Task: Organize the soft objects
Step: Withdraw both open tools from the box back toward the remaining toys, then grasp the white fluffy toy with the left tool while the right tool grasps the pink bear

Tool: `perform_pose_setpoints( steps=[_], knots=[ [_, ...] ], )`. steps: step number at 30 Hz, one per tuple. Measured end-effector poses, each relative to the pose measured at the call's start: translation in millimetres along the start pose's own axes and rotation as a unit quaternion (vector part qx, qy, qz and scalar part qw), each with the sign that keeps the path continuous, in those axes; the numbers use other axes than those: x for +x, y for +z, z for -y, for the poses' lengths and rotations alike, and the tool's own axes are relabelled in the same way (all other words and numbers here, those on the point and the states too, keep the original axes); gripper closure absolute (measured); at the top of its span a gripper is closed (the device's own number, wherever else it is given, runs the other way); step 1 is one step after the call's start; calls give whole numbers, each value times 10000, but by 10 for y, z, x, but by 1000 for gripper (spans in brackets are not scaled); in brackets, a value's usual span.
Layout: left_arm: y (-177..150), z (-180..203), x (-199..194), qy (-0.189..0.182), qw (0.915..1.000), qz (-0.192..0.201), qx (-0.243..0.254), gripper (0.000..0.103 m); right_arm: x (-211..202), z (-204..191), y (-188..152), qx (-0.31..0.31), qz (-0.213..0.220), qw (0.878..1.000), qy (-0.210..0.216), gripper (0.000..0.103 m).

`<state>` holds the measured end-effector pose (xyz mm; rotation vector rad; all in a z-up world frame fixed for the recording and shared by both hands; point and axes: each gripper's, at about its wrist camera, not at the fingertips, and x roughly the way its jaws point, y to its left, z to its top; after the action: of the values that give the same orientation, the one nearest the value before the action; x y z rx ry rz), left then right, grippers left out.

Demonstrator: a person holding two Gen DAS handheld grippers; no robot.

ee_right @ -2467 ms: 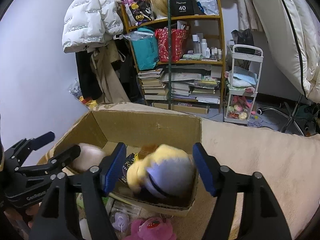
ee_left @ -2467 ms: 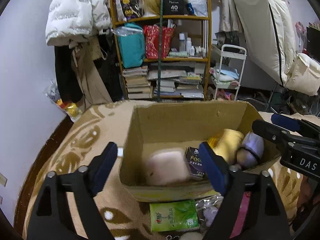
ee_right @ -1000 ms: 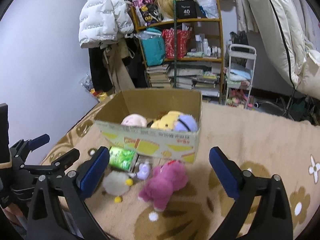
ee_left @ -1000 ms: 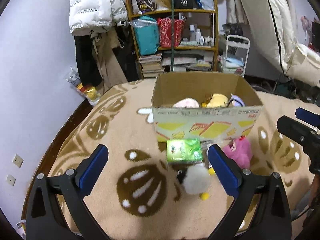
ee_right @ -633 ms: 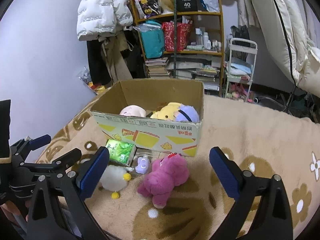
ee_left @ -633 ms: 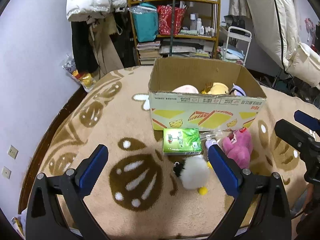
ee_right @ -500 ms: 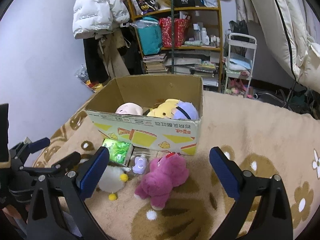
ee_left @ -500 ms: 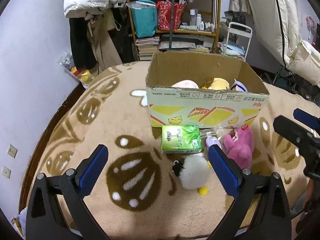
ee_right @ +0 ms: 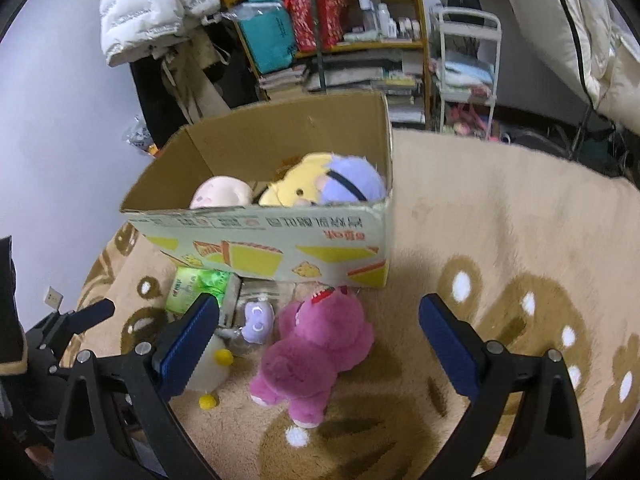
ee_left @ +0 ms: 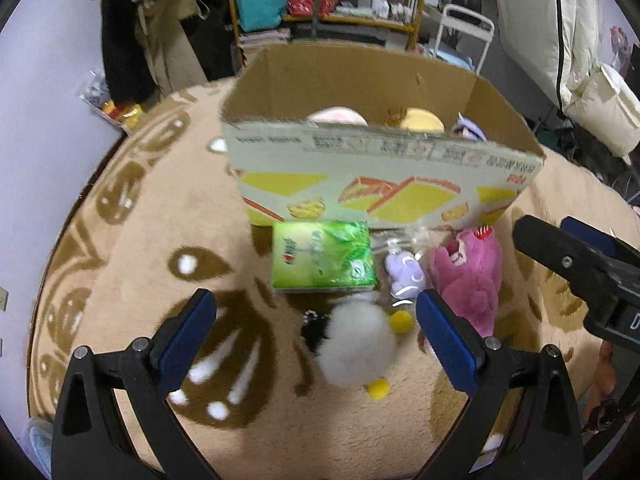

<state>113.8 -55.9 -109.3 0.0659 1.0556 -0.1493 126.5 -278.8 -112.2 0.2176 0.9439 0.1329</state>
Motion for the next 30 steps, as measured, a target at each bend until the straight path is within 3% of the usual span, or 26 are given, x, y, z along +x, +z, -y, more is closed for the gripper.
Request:
perform_pose_setpoints(
  steps=[10, 19, 23, 25, 30],
  knots=[
    [-23, 87, 368, -11, 9983, -576, 103, 4, 368, 82, -57, 228, -637, 9976, -147, 0],
    [-65, 105, 562, -83, 9952, -968, 106, 4, 602, 95, -159, 275, -1190, 9924, -109, 10],
    [-85, 107, 610, -104, 9942, -1060, 113, 4, 678, 75, -203, 211, -1333, 9908, -132, 20],
    [-101, 156, 611, -125, 9938, -1098, 106, 7, 697, 72, -217, 231, -1377, 9902, -90, 21],
    [-126, 200, 661, -394, 9910, -1278, 59, 27, 745, 65, -247, 233, -1484, 9886, -59, 21]
  ],
)
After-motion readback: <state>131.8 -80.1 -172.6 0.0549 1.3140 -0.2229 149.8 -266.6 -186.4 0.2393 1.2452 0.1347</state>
